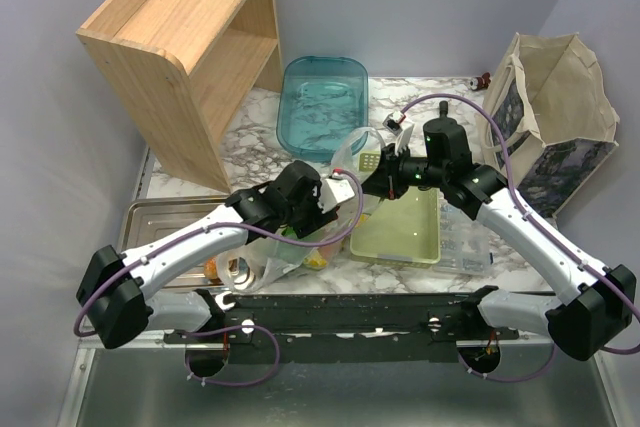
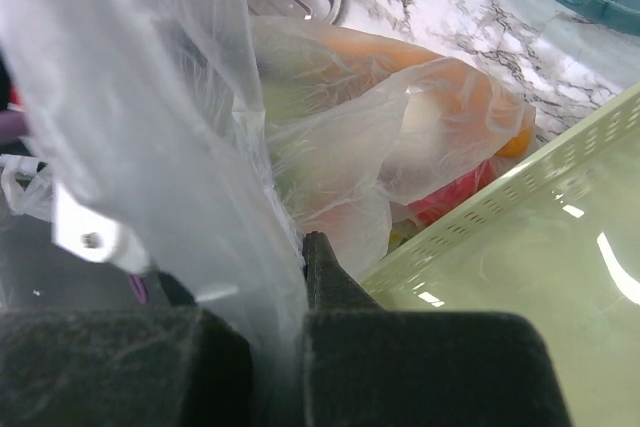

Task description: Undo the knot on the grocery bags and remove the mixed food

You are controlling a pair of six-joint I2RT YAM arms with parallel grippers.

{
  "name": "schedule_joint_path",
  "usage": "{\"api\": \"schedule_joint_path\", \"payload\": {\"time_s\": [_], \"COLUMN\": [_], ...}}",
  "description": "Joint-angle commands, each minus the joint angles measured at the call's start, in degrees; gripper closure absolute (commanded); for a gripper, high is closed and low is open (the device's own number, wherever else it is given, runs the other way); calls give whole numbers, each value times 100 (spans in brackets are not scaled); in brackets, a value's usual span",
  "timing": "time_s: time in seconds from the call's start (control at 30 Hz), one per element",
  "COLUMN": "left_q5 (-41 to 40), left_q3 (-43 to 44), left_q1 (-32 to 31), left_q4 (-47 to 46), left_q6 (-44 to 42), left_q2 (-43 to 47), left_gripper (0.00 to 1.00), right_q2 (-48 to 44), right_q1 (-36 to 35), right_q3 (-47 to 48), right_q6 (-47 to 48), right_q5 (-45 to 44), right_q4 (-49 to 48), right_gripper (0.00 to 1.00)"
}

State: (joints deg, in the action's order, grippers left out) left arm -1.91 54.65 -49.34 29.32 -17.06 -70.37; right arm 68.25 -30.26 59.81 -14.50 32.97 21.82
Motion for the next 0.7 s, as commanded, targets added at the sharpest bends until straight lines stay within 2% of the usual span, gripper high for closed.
{"api": "schedule_joint_path", "payload": {"time_s": [0.0,0.1,0.2,0.27,0.3,0.37,0.5,0.67], "left_q5": [177,456,606,677,738,839,1442,1603], "left_q3": [-307,-562,-745,-842,-853,-798,-612,-369], "left_q1": [19,12,10,7,12,28,47,47], "left_q4": [205,363,652,764,814,920,797,557], "left_q6": [62,57,118,133,118,140,149,238], "left_q2": [-184,-87,1,135,214,437,1282,1881], "left_gripper": [32,20,22,35,45,70,100,100], "right_q2": [-102,-80,-38,-18,7,38,48,18], "right_q1": [42,47,42,46,48,53,47,47], "right_q3": [31,39,61,83,99,111,76,13], "right_q6": [48,64,101,141,152,155,132,150], "right_q5": [-56,-165,-236,-275,-299,-309,-293,-221], "right_q4": [77,81,93,110,112,103,61,59], "right_gripper": [99,99,99,99,99,99,99,99]}}
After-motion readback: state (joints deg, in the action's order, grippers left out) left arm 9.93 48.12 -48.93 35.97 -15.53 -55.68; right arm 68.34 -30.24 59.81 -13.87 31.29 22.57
